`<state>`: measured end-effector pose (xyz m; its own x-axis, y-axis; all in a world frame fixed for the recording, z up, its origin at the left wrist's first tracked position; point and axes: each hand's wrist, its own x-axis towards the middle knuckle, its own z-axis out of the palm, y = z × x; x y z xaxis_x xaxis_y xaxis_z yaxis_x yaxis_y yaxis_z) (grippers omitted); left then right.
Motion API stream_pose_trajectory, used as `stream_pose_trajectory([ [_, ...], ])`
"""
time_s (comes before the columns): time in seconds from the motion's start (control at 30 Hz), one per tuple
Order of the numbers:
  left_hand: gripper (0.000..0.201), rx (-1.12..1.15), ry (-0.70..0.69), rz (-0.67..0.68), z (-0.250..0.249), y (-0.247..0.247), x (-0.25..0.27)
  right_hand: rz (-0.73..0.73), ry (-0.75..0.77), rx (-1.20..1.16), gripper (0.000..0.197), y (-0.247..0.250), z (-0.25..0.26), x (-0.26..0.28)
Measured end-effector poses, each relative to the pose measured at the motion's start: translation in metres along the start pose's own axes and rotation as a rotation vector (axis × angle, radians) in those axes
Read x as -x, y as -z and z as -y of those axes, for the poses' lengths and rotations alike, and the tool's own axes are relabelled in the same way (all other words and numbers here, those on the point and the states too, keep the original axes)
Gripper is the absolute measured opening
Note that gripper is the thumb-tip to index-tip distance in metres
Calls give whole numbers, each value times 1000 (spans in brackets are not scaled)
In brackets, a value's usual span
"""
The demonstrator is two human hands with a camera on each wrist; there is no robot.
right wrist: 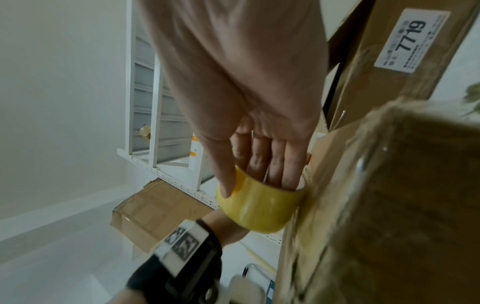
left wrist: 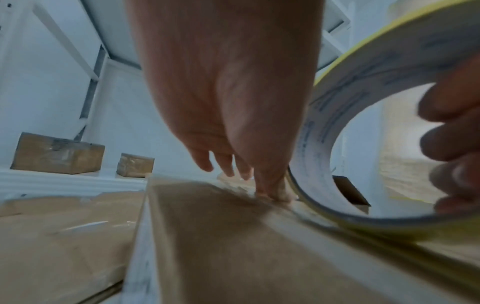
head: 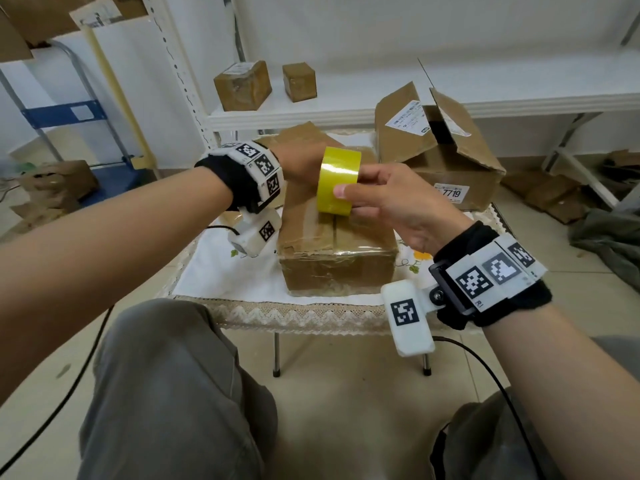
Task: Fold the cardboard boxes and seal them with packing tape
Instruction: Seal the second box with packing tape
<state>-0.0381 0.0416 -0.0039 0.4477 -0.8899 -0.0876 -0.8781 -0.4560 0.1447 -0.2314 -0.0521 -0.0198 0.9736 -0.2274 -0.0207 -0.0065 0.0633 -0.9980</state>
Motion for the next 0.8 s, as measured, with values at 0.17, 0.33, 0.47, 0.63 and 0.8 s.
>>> stream_pose_trajectory([
  [0.17, 35, 119, -174, -203, 10, -2, 13, 13, 14, 29, 33, -5, 2, -1],
  [0.33, 14, 104, -223, -234, 9, -10, 17, -30, 12, 138, 27, -1, 2, -2],
  [0.47, 9, 119, -206, -114, 12, -14, 20, -33, 9, 179, 25, 1, -2, -4],
  [0.63, 52, 84, -203, 111, 8, -15, 29, -7, 8, 228, 19, -2, -8, -1],
  [0.8, 63, 109, -148, 236, 9, -17, 29, -31, 24, 241, 19, -5, -12, 2],
])
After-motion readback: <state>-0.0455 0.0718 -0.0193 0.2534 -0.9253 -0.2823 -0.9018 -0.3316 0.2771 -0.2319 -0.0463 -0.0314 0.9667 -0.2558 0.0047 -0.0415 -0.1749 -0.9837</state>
